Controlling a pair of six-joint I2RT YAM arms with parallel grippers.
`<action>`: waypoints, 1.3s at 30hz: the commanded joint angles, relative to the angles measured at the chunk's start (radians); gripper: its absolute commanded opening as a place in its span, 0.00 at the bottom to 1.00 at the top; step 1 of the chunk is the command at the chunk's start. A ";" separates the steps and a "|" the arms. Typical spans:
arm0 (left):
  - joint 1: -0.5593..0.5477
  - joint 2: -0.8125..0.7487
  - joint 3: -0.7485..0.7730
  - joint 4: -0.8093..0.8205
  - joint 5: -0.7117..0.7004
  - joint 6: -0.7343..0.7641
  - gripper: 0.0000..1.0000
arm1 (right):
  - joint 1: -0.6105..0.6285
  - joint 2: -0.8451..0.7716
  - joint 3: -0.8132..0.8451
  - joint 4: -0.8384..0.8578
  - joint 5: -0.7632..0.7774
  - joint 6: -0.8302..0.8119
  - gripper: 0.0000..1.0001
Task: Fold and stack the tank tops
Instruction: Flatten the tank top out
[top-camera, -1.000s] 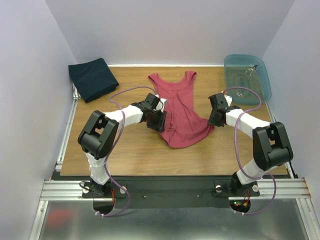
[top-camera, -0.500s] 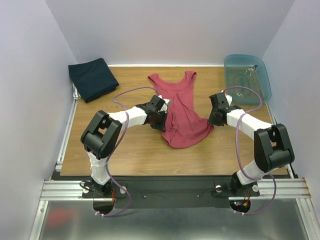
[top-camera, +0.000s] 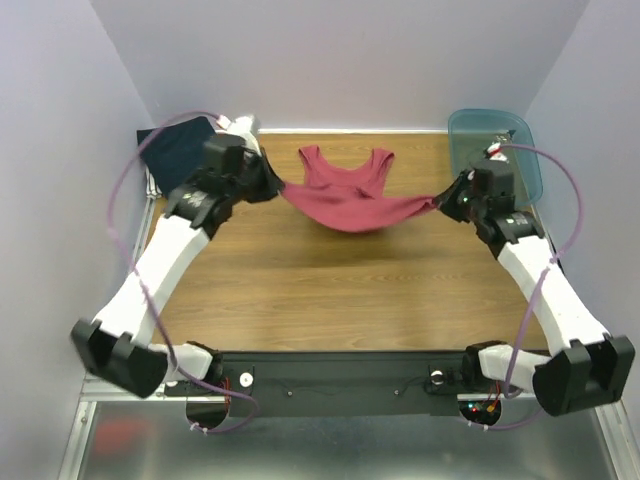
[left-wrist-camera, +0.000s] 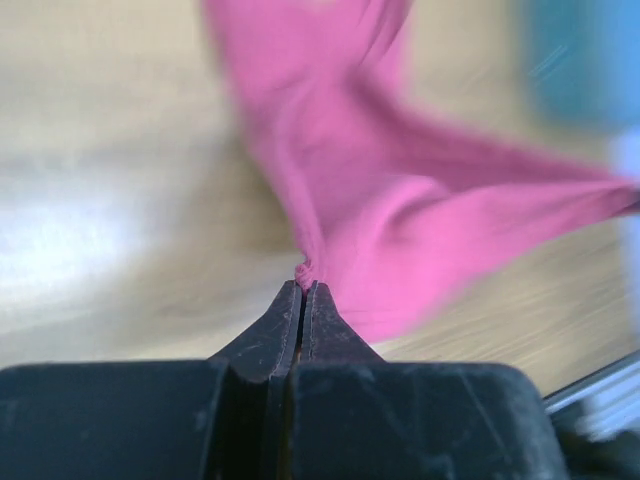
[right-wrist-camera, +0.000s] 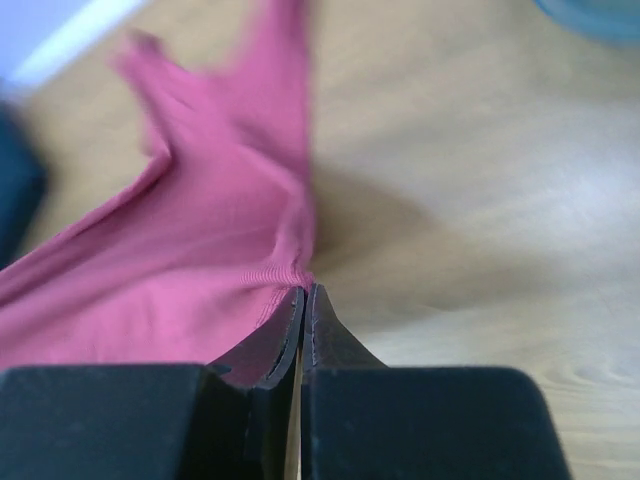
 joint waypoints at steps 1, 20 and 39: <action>0.009 -0.124 0.170 -0.061 -0.022 -0.081 0.00 | -0.010 -0.126 0.158 0.010 -0.120 0.075 0.00; 0.013 -0.130 0.599 0.095 -0.047 -0.237 0.00 | -0.010 -0.105 0.731 0.030 -0.117 0.184 0.00; 0.272 0.543 1.179 0.213 0.355 -0.300 0.00 | -0.010 0.487 1.122 0.230 -0.200 0.103 0.00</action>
